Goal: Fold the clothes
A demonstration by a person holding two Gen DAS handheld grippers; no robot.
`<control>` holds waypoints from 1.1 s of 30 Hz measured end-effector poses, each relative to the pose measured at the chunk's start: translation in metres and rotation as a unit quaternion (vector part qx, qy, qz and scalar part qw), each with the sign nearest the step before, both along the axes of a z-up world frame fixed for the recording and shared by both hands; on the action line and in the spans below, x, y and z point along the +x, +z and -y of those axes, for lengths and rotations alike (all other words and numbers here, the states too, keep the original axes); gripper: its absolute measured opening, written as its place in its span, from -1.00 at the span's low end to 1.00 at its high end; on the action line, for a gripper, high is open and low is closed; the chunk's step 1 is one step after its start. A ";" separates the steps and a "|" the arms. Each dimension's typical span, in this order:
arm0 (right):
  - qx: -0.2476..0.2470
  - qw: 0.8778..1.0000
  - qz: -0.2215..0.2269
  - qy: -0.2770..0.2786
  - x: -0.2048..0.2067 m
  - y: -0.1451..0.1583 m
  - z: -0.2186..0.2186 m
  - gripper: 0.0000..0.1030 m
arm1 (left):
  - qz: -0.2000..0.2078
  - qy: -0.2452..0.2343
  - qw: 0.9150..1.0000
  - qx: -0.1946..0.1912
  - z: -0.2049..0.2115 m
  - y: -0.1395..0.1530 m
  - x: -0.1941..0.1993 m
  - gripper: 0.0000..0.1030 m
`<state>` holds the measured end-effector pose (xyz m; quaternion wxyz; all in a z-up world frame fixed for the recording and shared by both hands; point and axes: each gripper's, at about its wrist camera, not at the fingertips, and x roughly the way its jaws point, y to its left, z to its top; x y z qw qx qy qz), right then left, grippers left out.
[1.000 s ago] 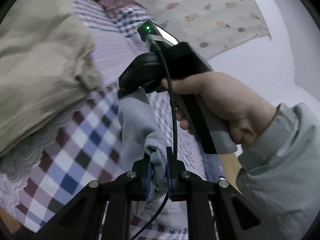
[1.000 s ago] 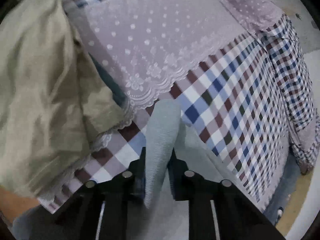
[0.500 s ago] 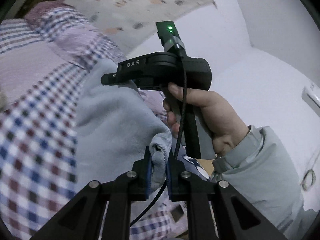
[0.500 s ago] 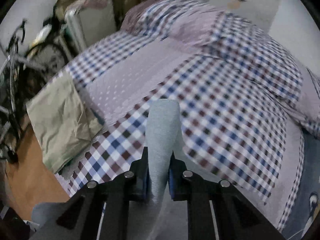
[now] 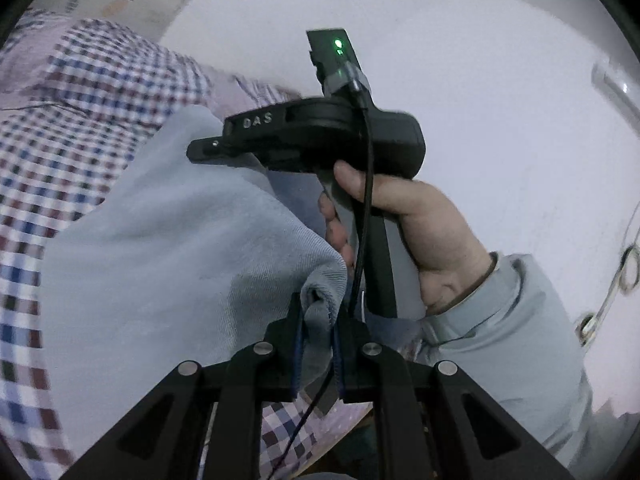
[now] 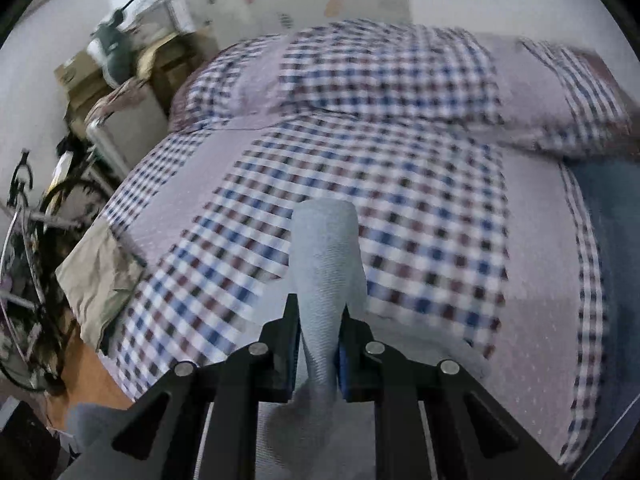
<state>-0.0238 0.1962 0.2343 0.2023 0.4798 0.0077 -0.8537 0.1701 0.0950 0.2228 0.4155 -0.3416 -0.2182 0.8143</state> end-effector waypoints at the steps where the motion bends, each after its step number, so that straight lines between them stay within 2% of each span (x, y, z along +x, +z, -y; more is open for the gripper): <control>1: -0.005 1.000 0.005 -0.010 -0.002 -0.010 -0.015 -0.71 | 0.004 -0.008 1.000 -0.010 -0.018 -0.006 -0.003 -0.78; 6: -0.039 0.997 0.026 -0.058 -0.007 -0.057 -0.105 -0.71 | 0.020 -0.039 0.998 -0.045 -0.094 -0.030 -0.013 -0.78; 12: -0.073 0.992 0.038 -0.091 -0.007 -0.107 -0.187 -0.64 | 0.041 -0.068 0.992 -0.099 -0.175 -0.060 -0.014 -0.75; 13: -0.077 0.991 0.042 -0.101 -0.010 -0.119 -0.197 -0.63 | 0.051 -0.073 0.991 -0.099 -0.177 -0.064 -0.017 -0.68; 15: -0.081 0.987 0.051 -0.129 -0.012 -0.142 -0.218 -0.41 | 0.074 -0.085 0.989 -0.094 -0.176 -0.070 -0.026 -0.53; 17: -0.082 0.981 0.057 -0.168 -0.010 -0.163 -0.240 -0.30 | 0.097 -0.096 0.987 -0.090 -0.175 -0.077 -0.035 -0.51; 18: -0.087 0.978 0.058 -0.179 -0.008 -0.168 -0.247 -0.11 | 0.108 -0.102 0.985 -0.087 -0.174 -0.080 -0.039 -0.34; 19: -0.097 0.975 0.059 -0.192 -0.005 -0.173 -0.258 -0.03 | 0.119 -0.107 0.983 -0.085 -0.173 -0.083 -0.044 0.02; 21: -0.097 0.969 0.048 -0.220 0.007 -0.175 -0.278 0.00 | 0.111 -0.076 0.989 -0.065 -0.133 -0.075 -0.047 0.47; 22: -0.096 0.967 0.042 -0.232 0.012 -0.173 -0.283 0.02 | 0.100 -0.053 0.992 -0.057 -0.107 -0.068 -0.050 0.61; 24: -0.099 0.964 0.015 -0.248 0.031 -0.162 -0.291 0.05 | 0.074 -0.004 0.996 -0.042 -0.055 -0.053 -0.056 0.65; 27: -0.099 0.964 -0.028 -0.244 0.064 -0.141 -0.286 0.11 | 0.054 0.058 0.993 -0.086 0.010 -0.052 -0.062 0.66; 28: -0.098 0.966 -0.040 -0.237 0.076 -0.133 -0.281 0.11 | 0.057 0.079 0.990 -0.099 0.031 -0.057 -0.061 0.65; 31: -0.099 0.969 -0.066 -0.215 0.110 -0.115 -0.257 0.15 | 0.097 0.121 0.984 -0.092 0.079 -0.091 -0.057 0.66; 33: -0.106 0.969 -0.080 -0.209 0.131 -0.106 -0.243 0.20 | 0.130 0.131 0.979 -0.091 0.095 -0.119 -0.053 0.65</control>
